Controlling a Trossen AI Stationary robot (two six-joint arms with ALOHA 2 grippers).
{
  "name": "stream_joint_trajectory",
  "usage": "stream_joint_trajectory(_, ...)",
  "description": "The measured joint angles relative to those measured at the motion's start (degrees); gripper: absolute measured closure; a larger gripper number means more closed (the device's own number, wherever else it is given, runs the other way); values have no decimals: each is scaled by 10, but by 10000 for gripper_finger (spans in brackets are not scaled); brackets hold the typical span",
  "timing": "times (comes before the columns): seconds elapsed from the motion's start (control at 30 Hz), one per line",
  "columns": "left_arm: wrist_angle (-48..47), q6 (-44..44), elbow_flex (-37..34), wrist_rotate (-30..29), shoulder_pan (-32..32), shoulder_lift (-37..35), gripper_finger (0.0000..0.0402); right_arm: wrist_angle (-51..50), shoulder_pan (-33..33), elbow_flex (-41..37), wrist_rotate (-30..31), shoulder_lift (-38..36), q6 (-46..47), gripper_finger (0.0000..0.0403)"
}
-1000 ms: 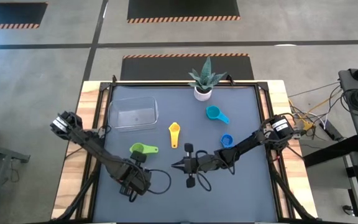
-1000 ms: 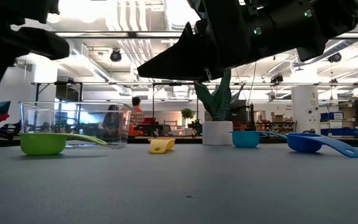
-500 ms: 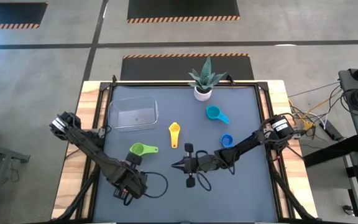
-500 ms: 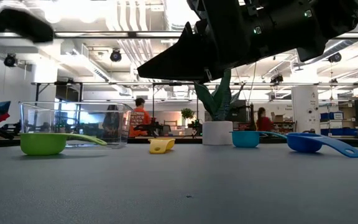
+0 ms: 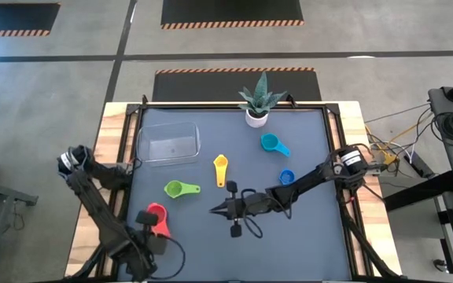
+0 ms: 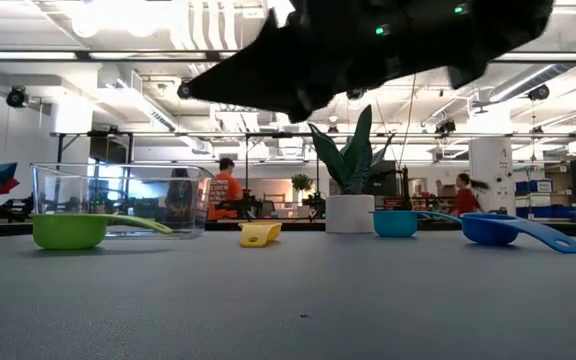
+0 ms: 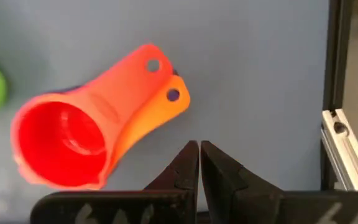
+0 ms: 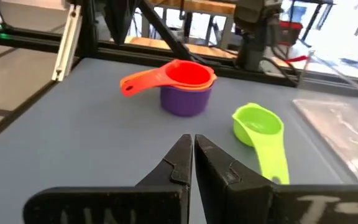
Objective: Nest measuring cups in basket
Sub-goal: Stack the red measuring cup on top of the orange measuring cup
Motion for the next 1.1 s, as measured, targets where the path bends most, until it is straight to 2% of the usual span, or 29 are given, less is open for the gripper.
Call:
stream_joint_trajectory(0.17, 59, -44, -62, -7, -28, 0, 401, -21, -10, 82, -23, 71, -11, 394)
stream_joint_trajectory(0.27, 81, -50, -88, -38, -35, 1, 401, -27, -15, 136, -24, 121, -16, 394)
stream_joint_trajectory(0.6, 97, -61, -123, -62, -39, 1, 401, -91, -27, 339, -55, 265, -31, 394)
stream_joint_trajectory(0.87, 107, -72, -124, -63, -39, 1, 401, -132, -27, 442, -86, 322, -44, 394)
stream_joint_trajectory(1.1, 106, -73, -124, -83, -39, 1, 401, -165, -27, 499, -101, 346, -46, 394)
